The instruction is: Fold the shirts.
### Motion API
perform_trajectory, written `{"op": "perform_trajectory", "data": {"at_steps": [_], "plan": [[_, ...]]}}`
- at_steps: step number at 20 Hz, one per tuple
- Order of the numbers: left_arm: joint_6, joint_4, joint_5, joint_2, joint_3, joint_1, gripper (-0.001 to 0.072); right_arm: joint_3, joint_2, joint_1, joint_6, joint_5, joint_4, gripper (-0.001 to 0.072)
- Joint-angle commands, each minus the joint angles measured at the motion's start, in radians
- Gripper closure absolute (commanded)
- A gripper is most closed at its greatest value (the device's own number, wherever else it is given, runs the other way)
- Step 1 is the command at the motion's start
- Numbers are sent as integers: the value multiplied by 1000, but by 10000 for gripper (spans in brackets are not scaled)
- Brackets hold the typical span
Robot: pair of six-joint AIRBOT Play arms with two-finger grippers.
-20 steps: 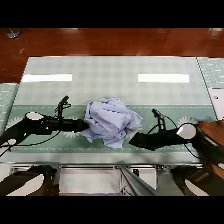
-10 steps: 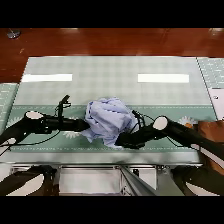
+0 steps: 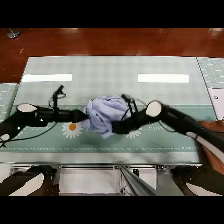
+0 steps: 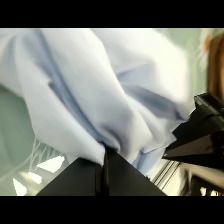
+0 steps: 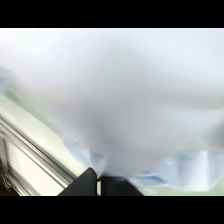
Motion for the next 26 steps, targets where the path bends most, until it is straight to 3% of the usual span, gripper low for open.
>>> {"op": "perform_trajectory", "data": {"at_steps": [1,8,11,15,20,26], "plan": [[-90,-4,-54,82,217,76,685,270,95,-132,109,153,-319,692],[-270,12,-44,172,968,176,685,1067,193,-374,103,378,-551,692],[-374,132,-45,180,1252,218,685,1247,255,-373,69,409,-605,692],[-495,389,-47,246,1491,276,685,1253,414,-373,37,460,-659,692],[-534,746,-94,399,1498,288,685,1226,575,-373,54,623,-781,692],[-546,812,-130,426,1260,189,685,854,720,-373,133,765,-789,692]]}}
